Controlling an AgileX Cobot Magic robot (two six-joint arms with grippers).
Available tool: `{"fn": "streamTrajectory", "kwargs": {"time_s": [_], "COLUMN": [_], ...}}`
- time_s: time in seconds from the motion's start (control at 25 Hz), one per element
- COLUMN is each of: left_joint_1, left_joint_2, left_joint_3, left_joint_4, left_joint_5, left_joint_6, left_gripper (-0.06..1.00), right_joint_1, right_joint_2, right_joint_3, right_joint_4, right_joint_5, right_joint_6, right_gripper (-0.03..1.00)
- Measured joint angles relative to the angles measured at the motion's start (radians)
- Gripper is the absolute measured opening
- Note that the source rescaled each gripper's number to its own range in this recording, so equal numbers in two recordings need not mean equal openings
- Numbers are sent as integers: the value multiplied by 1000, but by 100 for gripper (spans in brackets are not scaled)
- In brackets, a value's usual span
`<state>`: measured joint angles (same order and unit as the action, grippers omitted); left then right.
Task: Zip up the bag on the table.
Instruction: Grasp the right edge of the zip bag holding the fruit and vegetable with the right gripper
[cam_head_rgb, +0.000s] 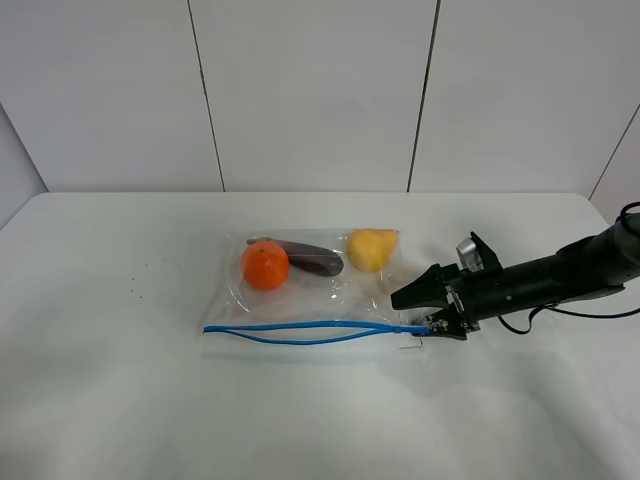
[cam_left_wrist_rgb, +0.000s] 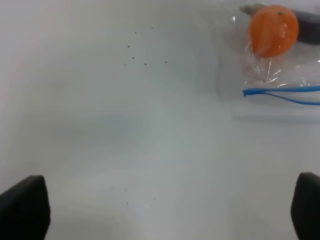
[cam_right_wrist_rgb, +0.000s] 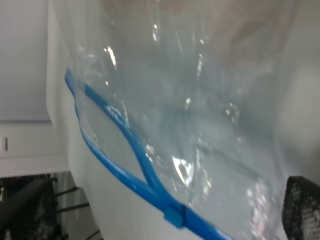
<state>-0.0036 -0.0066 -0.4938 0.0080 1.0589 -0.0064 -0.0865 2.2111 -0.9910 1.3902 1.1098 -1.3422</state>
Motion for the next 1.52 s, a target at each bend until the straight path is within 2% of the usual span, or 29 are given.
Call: {"fn": "streamTrajectory", "kwargs": {"time_s": [0.2,0.76,0.8,0.92,1.04,1.16,1.36,1.52], "left_joint_1": [0,0,0,0,0,0,0,0], "left_joint_2": [0,0,0,0,0,0,0,0], "left_joint_3": [0,0,0,0,0,0,0,0], "left_joint_4": [0,0,0,0,0,0,0,0], "left_joint_5": [0,0,0,0,0,0,0,0], "left_joint_6": [0,0,0,0,0,0,0,0], "left_gripper": [100,100,100,100,100,100,100,100], "right_joint_1": [8,8,8,8,8,8,8,8], "right_joint_2": [1,1,1,1,1,1,1,1], "right_joint_3": [0,0,0,0,0,0,0,0], "right_joint_4": [59,70,70,70,70,70,70,70], "right_joint_5": [-8,-11,-11,-11,-10,-9,-9,-9], "right_joint_6": [-21,-25,-25,-25,-25,-25,-25,-25], "right_gripper": [100,99,96,73,55,44,33,14]}}
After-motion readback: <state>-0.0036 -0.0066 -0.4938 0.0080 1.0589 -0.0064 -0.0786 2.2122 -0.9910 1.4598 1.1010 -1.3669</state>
